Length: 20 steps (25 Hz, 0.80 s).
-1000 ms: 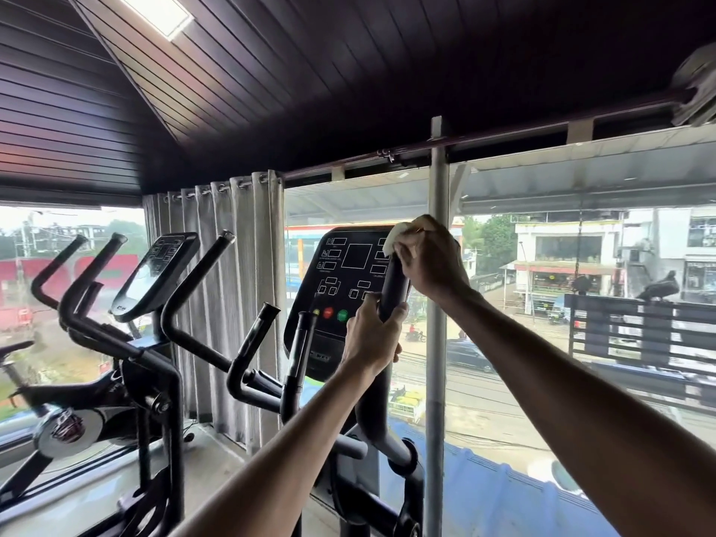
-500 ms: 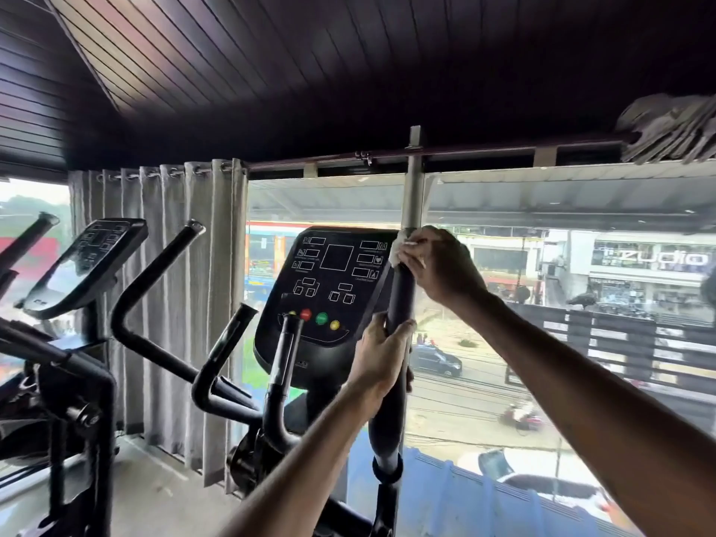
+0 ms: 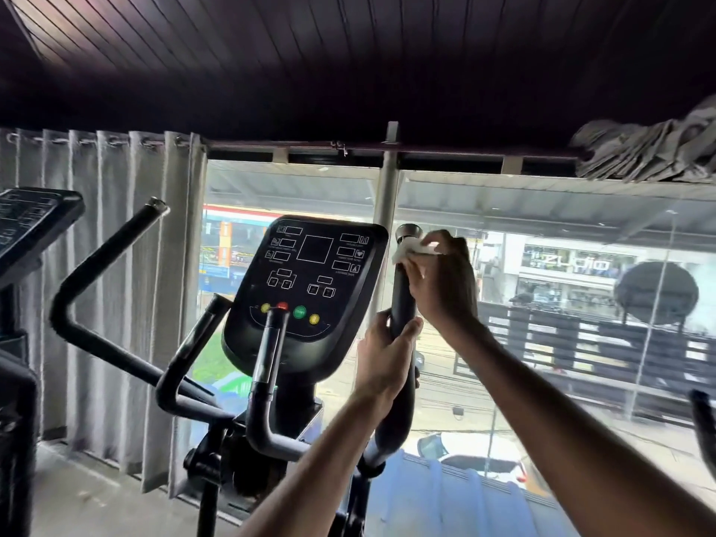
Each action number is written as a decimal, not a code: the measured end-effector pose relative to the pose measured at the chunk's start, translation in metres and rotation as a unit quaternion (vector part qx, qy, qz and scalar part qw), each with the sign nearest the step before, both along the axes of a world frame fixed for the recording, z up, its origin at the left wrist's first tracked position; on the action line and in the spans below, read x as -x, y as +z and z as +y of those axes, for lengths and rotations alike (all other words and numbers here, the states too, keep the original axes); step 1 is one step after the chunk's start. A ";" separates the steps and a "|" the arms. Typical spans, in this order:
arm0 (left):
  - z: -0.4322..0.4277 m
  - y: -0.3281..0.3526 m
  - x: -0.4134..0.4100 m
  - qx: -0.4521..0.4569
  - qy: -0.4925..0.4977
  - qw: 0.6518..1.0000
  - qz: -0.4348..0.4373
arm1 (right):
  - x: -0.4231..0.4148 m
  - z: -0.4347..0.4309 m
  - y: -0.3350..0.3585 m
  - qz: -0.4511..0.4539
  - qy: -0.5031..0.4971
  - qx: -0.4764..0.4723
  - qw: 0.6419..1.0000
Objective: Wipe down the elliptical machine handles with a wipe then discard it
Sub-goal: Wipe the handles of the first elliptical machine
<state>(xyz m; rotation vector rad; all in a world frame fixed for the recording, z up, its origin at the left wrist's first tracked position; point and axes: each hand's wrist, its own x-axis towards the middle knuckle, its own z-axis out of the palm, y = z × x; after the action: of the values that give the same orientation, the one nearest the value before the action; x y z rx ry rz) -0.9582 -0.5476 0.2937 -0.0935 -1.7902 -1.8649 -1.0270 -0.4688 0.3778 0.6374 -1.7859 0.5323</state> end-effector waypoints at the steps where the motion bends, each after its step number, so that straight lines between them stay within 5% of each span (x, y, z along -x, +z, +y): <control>1: 0.000 0.000 -0.001 -0.002 0.002 1.000 0.002 | -0.002 0.000 -0.007 -0.019 -0.011 0.043 0.999; 4: 0.000 0.001 -0.003 0.006 0.003 1.000 0.009 | 0.005 -0.001 0.004 -0.209 0.048 0.229 0.950; 7: -0.001 0.002 -0.006 0.008 -0.001 1.000 0.008 | 0.010 -0.005 0.012 -0.396 0.237 0.424 0.780; 8: -0.001 0.002 -0.007 0.006 -0.004 1.000 0.008 | 0.010 -0.004 0.012 -0.409 0.264 0.436 0.757; 9: 0.000 0.003 -0.008 0.005 -0.007 1.000 0.010 | 0.011 -0.004 0.010 -0.406 0.271 0.419 0.766; 12: -0.001 0.003 -0.007 -0.003 -0.019 1.000 0.006 | 0.005 -0.003 -0.007 -0.223 0.108 0.215 0.945; 13: -0.001 0.002 -0.007 -0.008 -0.022 1.000 0.005 | 0.002 -0.003 -0.013 -0.151 0.060 0.147 0.976; 16: -0.001 0.000 -0.003 -0.016 -0.023 1.000 0.007 | -0.006 0.000 -0.005 -0.012 0.036 0.067 0.997; 20: -0.004 0.005 0.001 -0.023 -0.048 0.999 -0.012 | 0.008 0.006 0.007 0.020 0.040 -0.064 0.997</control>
<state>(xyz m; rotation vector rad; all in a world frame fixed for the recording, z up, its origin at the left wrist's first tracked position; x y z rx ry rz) -0.9590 -0.5521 0.2988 -0.1438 -1.7873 -1.9808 -1.0348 -0.4628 0.3844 0.8060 -1.7710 0.4594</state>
